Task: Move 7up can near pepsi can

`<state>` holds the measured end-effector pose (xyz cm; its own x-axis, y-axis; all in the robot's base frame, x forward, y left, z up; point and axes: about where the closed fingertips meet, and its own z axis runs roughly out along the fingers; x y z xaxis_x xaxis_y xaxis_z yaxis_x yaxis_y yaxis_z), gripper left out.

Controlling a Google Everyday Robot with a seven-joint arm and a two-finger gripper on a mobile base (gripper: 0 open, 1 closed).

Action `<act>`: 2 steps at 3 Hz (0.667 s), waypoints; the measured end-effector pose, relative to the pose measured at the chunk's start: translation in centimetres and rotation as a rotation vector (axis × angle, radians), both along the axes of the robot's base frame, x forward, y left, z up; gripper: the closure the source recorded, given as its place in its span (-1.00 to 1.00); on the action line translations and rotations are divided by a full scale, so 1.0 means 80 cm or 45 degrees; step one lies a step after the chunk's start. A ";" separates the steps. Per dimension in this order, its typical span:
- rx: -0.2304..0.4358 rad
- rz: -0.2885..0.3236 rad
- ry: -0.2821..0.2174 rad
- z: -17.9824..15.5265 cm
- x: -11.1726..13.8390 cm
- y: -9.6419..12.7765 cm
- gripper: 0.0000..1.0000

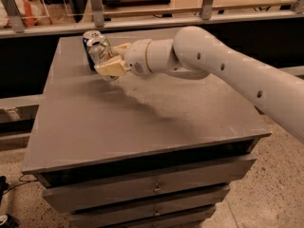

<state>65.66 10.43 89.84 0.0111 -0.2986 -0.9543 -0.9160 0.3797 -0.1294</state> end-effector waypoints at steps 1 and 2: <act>0.063 -0.114 0.009 -0.012 0.019 -0.006 1.00; 0.110 -0.222 0.020 -0.024 0.032 -0.023 1.00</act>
Offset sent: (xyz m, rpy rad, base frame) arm 0.0385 -0.0448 -0.0320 0.1317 0.0246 -0.2912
